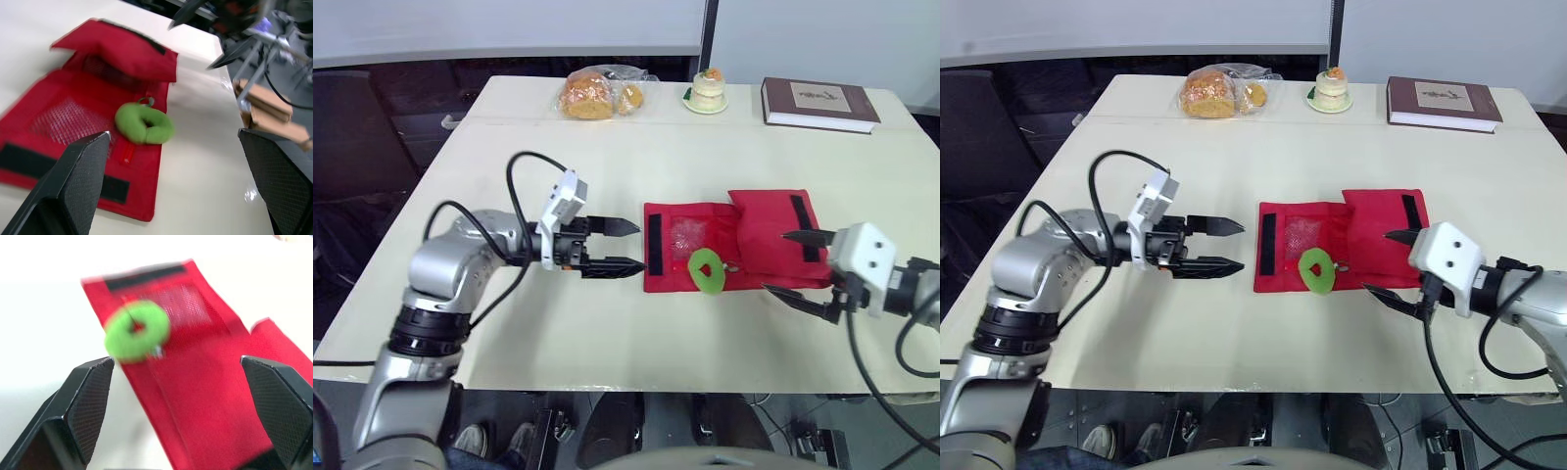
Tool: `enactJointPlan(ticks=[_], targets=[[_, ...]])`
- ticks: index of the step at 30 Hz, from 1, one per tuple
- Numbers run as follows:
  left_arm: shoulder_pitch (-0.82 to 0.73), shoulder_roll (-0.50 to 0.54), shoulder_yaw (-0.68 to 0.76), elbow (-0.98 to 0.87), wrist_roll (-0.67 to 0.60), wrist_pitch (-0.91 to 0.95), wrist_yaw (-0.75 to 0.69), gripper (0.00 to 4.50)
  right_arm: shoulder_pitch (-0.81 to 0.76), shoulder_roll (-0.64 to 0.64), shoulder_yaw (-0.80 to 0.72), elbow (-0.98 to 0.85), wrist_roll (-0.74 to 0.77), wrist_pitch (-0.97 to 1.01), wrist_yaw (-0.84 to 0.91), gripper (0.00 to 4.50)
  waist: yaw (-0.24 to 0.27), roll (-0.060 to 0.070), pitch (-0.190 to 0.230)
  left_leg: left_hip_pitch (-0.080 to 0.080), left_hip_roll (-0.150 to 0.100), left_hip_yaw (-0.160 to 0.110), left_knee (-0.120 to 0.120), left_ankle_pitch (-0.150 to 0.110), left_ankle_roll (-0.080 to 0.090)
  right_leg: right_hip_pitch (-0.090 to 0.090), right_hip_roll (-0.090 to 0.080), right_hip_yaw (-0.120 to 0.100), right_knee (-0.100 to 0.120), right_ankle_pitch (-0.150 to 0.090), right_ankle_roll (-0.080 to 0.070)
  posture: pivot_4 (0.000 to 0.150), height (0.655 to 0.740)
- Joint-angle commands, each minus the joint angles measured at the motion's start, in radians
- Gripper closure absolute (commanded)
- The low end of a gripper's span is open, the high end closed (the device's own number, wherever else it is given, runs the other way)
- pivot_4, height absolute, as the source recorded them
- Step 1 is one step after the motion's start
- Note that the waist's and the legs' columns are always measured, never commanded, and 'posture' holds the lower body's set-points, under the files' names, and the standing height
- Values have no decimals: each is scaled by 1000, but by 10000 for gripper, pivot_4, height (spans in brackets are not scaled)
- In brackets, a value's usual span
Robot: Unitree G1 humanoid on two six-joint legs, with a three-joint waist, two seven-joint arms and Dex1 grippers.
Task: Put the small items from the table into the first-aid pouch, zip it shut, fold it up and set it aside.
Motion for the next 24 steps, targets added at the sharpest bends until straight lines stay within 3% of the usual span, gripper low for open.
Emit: enactJointPlan(ticks=[1, 7, 12, 19, 24], targets=[[34, -50, 57, 22, -47, 91, 124, 0, -31, 3, -112, -34, 169, 23, 29, 1065, 0, -2, 1, 0, 0, 0, 0, 0, 0, 0, 0, 0, 0, 0, 0, 1500, 7289], [5, -196, 167, 140, -95, 358, 434, 0, -18, -27, -165, -27, 210, 40, 26, 1065, 5, -4, 2, 1, -1, -2, 0, 0, 0, 0, -1, -1, 4, 0, 0, 1500, 7289], [-50, -370, 354, 203, -145, 534, 702, 0, -18, -28, -174, -11, 207, 26, 16, 1065, 19, -6, 1, 1, -2, -2, 2, 0, 0, 0, -3, -1, 6, 0, 0, 1500, 7289], [-117, -520, 494, 222, -190, 777, 858, 0, -19, -31, -178, -5, 196, 14, 9, 1065, 22, -6, 0, 2, -3, -2, 2, 0, 0, 0, -3, -1, 8, 0, 0, 1500, 7289], [-166, -602, 489, 294, -190, 807, 922, 0, -26, -31, -180, -23, 202, 21, -16, 1065, 25, -6, 0, 2, -5, -3, 2, 0, -1, 1, -4, -1, 8, 0, 0, 1500, 7289]])
